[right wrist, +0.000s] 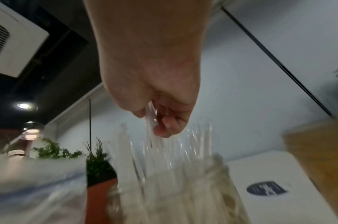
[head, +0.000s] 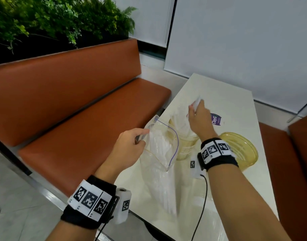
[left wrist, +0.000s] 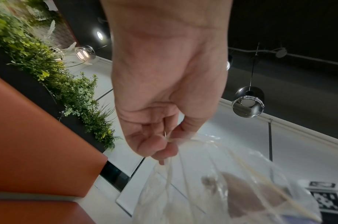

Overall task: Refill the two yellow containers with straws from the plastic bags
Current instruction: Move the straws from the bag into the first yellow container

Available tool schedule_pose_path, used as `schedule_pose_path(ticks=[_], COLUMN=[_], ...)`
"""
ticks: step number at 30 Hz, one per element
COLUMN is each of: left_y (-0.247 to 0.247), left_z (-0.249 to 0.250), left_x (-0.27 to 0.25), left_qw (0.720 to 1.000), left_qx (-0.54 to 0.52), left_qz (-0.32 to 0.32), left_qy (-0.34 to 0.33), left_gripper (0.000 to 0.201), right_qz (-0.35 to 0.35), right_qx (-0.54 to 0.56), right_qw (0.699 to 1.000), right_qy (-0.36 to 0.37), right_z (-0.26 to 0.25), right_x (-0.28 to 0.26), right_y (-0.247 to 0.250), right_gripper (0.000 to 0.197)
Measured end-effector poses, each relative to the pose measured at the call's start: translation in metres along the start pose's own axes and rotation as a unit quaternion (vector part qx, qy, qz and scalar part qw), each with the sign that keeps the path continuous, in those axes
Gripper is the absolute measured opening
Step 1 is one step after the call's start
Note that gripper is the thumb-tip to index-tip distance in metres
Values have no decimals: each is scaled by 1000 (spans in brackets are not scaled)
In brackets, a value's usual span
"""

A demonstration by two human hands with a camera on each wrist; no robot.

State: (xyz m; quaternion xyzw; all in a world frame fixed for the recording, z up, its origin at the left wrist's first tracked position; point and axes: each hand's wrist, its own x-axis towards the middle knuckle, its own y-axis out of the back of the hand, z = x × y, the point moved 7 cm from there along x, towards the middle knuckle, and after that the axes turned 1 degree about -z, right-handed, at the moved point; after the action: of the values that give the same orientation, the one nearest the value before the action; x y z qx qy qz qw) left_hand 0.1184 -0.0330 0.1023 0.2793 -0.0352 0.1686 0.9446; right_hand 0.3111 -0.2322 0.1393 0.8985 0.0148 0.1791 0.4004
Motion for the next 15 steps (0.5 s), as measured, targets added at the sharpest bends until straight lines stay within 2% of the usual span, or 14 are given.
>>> schedule_pose_path(ticks=[4,7,9,12,15], left_y=[0,1,0,1,0], left_z=[1,3,5,6,5], left_x=[0,0,0,0,0], left_qw=[1000,1000,1000,1000,1000], left_qx=[0,-4,3,5,5], left_qz=[-12,-19,-23,-25,-27], left_qy=[2,2,-1,0,4], left_gripper=[37,37,37,37,36], right_qz=[-40,1,44,72,18], right_qx=[-26,-56,-28,1,-1], right_qw=[996,995,997,997,999], right_qy=[-76,-80,-59,-31,-46], right_z=[25,17,3,-9,1], right_x=[-3,4,6,7,4], right_y=[-12,7,25,35,16], right_gripper=[29,45,51,40,22])
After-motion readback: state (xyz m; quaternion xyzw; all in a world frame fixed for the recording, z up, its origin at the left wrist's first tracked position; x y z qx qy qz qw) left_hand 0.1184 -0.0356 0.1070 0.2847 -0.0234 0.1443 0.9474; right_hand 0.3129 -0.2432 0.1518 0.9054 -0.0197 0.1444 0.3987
